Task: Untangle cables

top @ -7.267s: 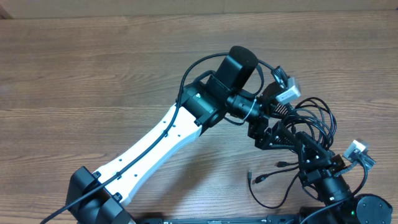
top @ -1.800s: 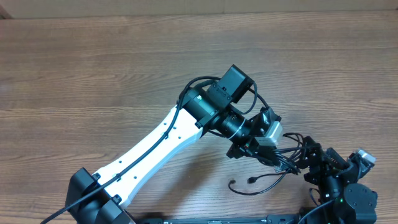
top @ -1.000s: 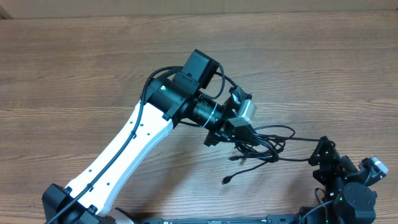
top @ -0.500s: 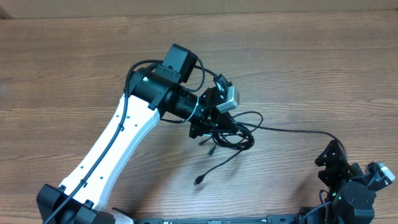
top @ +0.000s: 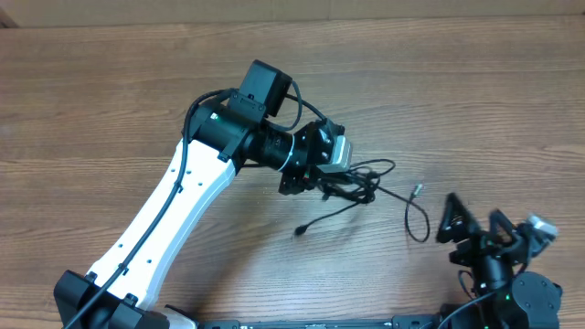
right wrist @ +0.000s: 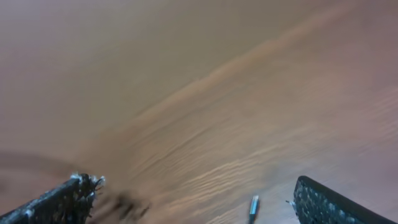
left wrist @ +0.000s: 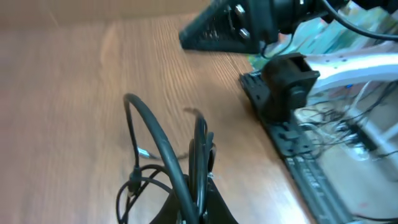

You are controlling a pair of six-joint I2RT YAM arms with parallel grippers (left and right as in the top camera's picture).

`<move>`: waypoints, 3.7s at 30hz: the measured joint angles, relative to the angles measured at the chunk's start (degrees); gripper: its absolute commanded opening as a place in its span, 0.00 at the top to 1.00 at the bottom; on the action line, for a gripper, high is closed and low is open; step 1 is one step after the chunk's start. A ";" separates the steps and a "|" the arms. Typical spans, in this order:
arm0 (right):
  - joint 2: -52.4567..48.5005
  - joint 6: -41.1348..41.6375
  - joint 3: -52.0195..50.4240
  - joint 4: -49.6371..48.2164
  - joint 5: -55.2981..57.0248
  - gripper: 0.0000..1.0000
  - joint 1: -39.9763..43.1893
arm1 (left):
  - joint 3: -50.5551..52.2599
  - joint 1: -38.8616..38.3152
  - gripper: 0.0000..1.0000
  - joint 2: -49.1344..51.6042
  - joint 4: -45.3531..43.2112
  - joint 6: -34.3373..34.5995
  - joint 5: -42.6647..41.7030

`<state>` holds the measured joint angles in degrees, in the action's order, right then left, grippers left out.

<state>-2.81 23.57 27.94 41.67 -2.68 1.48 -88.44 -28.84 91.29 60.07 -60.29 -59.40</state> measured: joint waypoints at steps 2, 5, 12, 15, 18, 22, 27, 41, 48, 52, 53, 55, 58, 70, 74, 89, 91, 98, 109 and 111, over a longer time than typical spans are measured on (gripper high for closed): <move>0.00 -3.80 0.00 -0.63 -5.51 0.00 0.00 | 0.00 0.00 0.96 0.00 -1.84 -1.95 -1.05; 0.00 -9.49 0.00 -0.98 -13.44 0.00 0.00 | 0.00 0.00 0.96 0.00 -4.76 -3.63 -3.15; 0.00 -15.96 0.00 -2.82 -23.89 0.00 0.00 | 0.00 -0.04 0.96 0.00 -7.54 -4.59 -7.45; 0.02 -16.79 0.00 -3.50 -26.14 0.00 0.00 | 0.00 -0.46 0.96 0.00 -7.61 -5.40 -8.02; 0.02 -17.20 0.00 -3.48 -27.19 0.00 0.00 | 0.00 -1.97 0.96 0.00 -7.87 -6.34 -8.15; 0.02 -17.59 0.00 -3.50 -27.78 0.00 0.00 | 0.00 -4.11 0.96 0.00 -8.52 -6.88 -8.33; 0.02 -17.62 0.00 -2.45 -27.19 0.01 0.00 | 0.00 -4.94 0.96 0.00 -9.35 -7.43 -8.35; 0.00 -17.62 0.00 -0.07 -21.14 0.05 0.00 | 0.00 -4.42 0.96 0.00 -9.68 -3.67 -14.93; 0.00 -15.82 0.00 -1.05 -18.82 0.04 0.00 | 0.00 -4.42 0.96 0.00 -6.78 -2.64 -16.90; 0.02 -14.14 0.00 -3.72 -19.87 0.04 0.00 | 0.00 -4.44 0.96 0.00 -6.49 -2.64 -16.87; 0.02 -13.88 0.00 -4.52 -20.70 0.04 -0.02 | 0.00 -4.44 0.96 0.00 -6.47 -2.64 -16.85; 0.02 -13.27 0.00 -6.03 -22.45 0.04 0.00 | 0.00 -4.46 0.96 0.00 -6.49 -2.64 -16.87; 0.00 -12.63 0.00 -6.54 -23.65 0.04 0.00 | 0.00 -4.46 0.96 0.00 -6.47 -2.64 -16.87; 0.00 -11.72 0.00 -9.09 -28.98 0.04 0.00 | 0.00 -8.48 0.96 0.00 -9.03 -2.97 -14.23; 0.00 -11.58 0.00 -9.09 -29.35 0.04 0.00 | 0.00 -8.59 0.96 0.00 -10.86 -3.13 -13.73; 0.00 -11.61 0.00 -7.61 -26.25 0.04 0.04 | 0.00 -8.57 0.96 -0.15 -12.04 -4.07 -5.86; 0.00 -11.58 0.00 -7.56 -26.12 0.04 0.04 | 0.00 -8.57 0.96 -0.17 -12.04 -4.22 -5.42; 0.00 -11.61 0.00 -7.23 -25.79 0.04 0.04 | 0.00 -8.04 0.96 -0.31 -12.04 -4.22 -4.57; 0.00 -11.58 0.00 -7.13 -26.01 0.04 0.04 | 0.00 -6.64 0.96 -0.31 -12.11 -4.24 -3.69; 0.00 -11.58 0.00 -7.13 -26.03 0.04 0.04 | 0.00 -6.64 0.96 -0.31 -12.11 -4.24 -3.80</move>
<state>-2.81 11.99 27.94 34.54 -28.71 1.52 -88.44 -35.48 90.98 47.97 -64.53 -63.20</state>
